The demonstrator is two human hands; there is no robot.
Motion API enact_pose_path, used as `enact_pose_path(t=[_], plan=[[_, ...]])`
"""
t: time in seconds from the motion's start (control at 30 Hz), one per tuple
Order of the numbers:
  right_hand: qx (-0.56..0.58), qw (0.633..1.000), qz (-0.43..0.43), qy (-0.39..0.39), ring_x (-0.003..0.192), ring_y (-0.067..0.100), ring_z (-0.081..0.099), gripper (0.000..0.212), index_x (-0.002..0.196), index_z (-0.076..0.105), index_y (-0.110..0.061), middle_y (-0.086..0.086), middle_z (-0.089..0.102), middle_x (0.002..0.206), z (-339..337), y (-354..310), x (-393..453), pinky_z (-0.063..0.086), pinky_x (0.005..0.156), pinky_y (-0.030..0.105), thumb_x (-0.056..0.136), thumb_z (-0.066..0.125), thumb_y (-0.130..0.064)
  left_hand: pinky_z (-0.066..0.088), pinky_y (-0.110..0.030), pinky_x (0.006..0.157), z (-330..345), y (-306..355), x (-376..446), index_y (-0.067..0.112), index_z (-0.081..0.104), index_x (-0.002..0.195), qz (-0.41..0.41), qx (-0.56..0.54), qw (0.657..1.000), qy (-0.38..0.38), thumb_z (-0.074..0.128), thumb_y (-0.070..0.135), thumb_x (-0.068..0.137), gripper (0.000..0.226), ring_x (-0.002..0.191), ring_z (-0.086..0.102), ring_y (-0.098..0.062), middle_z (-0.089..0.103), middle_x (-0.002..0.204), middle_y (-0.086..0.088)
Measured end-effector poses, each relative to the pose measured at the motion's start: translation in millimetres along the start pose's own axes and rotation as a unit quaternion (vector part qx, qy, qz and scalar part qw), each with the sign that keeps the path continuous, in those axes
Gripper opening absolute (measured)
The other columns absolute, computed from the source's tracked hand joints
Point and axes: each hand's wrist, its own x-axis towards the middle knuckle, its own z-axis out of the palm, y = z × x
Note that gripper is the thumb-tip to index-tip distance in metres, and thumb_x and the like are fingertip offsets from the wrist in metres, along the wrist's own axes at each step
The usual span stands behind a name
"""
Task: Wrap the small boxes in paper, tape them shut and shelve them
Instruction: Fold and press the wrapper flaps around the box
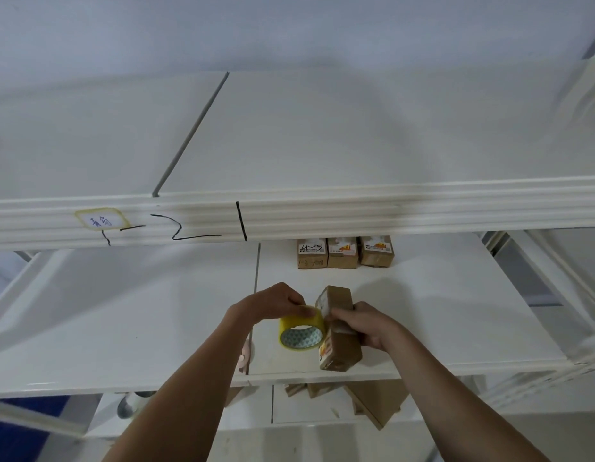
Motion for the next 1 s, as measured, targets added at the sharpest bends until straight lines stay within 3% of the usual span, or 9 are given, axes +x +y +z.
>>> enact_pose_path(t=[0.1, 0.2, 0.37, 0.53, 0.7, 0.87, 1.0], plan=[[0.021, 1.000, -0.009, -0.014, 0.099, 0.032, 0.072, 0.052, 0.126, 0.058, -0.004, 0.019, 0.072, 0.110, -4, -4, -1, 0.062, 0.079, 0.040, 0.081, 0.079, -0.021, 0.044, -0.027, 0.067, -4, -4, 1, 0.015, 0.076, 0.079, -0.021, 0.048, 0.998, 0.018, 0.076, 0.059, 0.077, 0.045, 0.068, 0.057, -0.010, 0.066, 0.073, 0.000], [0.019, 0.999, -0.024, -0.012, 0.102, 0.033, 0.070, 0.057, 0.131, 0.054, -0.005, 0.019, 0.070, 0.114, -6, -8, 0, 0.061, 0.084, 0.043, 0.081, 0.079, -0.019, 0.044, -0.025, 0.064, -4, -9, 0, 0.013, 0.074, 0.076, -0.034, 0.074, 0.996, 0.041, 0.075, 0.068, 0.072, 0.055, 0.064, 0.058, -0.010, 0.065, 0.069, 0.001], [0.038, 0.999, -0.023, -0.019, 0.101, 0.034, 0.070, 0.057, 0.130, 0.055, -0.006, 0.019, 0.070, 0.113, -2, -9, 0, 0.061, 0.079, 0.041, 0.081, 0.080, -0.018, 0.039, -0.023, 0.059, -2, -5, 0, 0.017, 0.062, 0.064, -0.047, 0.106, 0.992, 0.052, 0.074, 0.067, 0.076, 0.053, 0.058, 0.051, -0.008, 0.055, 0.060, 0.006], [0.069, 0.997, -0.029, -0.028, 0.104, 0.035, 0.071, 0.058, 0.132, 0.055, -0.004, 0.020, 0.071, 0.115, -1, -7, 3, 0.059, 0.090, 0.047, 0.080, 0.078, -0.017, 0.034, -0.021, 0.055, 2, 1, 2, 0.019, 0.058, 0.059, -0.040, 0.118, 0.991, 0.052, 0.076, 0.064, 0.076, 0.051, 0.053, 0.044, -0.007, 0.048, 0.055, 0.008], [0.067, 0.996, -0.047, -0.031, 0.101, 0.035, 0.072, 0.047, 0.127, 0.060, -0.006, 0.019, 0.073, 0.111, 5, -13, 1, 0.058, 0.092, 0.049, 0.083, 0.075, -0.014, 0.037, -0.017, 0.054, 4, 12, 7, 0.014, 0.072, 0.077, -0.025, 0.169, 0.983, 0.064, 0.075, 0.054, 0.081, 0.040, 0.062, 0.054, -0.007, 0.059, 0.066, 0.006], [0.078, 0.996, -0.048, -0.010, 0.097, 0.028, 0.074, 0.053, 0.121, 0.064, -0.016, 0.011, 0.075, 0.109, 14, -15, 0, 0.061, 0.084, 0.042, 0.077, 0.085, -0.036, 0.041, -0.021, 0.054, 3, 14, 9, 0.015, 0.071, 0.070, -0.027, 0.182, 0.980, 0.082, 0.078, 0.053, 0.075, 0.039, 0.060, 0.056, -0.011, 0.059, 0.062, 0.005], [0.031, 0.999, -0.039, 0.009, 0.093, 0.025, 0.075, 0.050, 0.116, 0.070, -0.020, 0.005, 0.078, 0.101, 20, -10, 5, 0.058, 0.092, 0.047, 0.072, 0.089, -0.035, 0.040, -0.020, 0.051, 5, 21, 11, 0.019, 0.066, 0.069, -0.029, 0.223, 0.972, 0.074, 0.082, 0.049, 0.071, 0.034, 0.061, 0.057, -0.012, 0.059, 0.062, 0.007]])
